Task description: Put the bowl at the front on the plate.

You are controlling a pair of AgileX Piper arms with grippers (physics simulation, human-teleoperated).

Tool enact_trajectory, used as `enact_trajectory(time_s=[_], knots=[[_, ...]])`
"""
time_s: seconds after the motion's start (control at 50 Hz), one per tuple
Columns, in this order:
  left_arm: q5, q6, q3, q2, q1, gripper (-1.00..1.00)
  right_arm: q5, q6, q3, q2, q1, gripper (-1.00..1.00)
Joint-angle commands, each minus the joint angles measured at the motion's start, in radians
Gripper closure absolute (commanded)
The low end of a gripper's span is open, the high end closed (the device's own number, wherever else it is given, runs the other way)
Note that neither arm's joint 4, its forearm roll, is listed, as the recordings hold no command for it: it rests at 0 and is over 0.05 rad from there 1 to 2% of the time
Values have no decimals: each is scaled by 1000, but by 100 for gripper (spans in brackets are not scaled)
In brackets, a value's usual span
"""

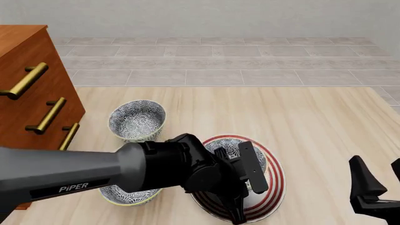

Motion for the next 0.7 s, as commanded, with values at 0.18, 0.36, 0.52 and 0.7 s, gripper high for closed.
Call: enact_trajectory(time_s=[0.18, 0.36, 0.52, 0.7], knots=[[1, 7, -3, 0, 11, 100, 12, -2, 0, -12, -1, -100], [16, 18, -6, 4, 19, -100, 5, -4, 0, -5, -1, -100], [22, 21, -14, 1, 24, -100, 2, -6, 0, -2, 2, -100], [33, 17, -20, -14, 17, -100, -5, -6, 0, 6, 4, -100]])
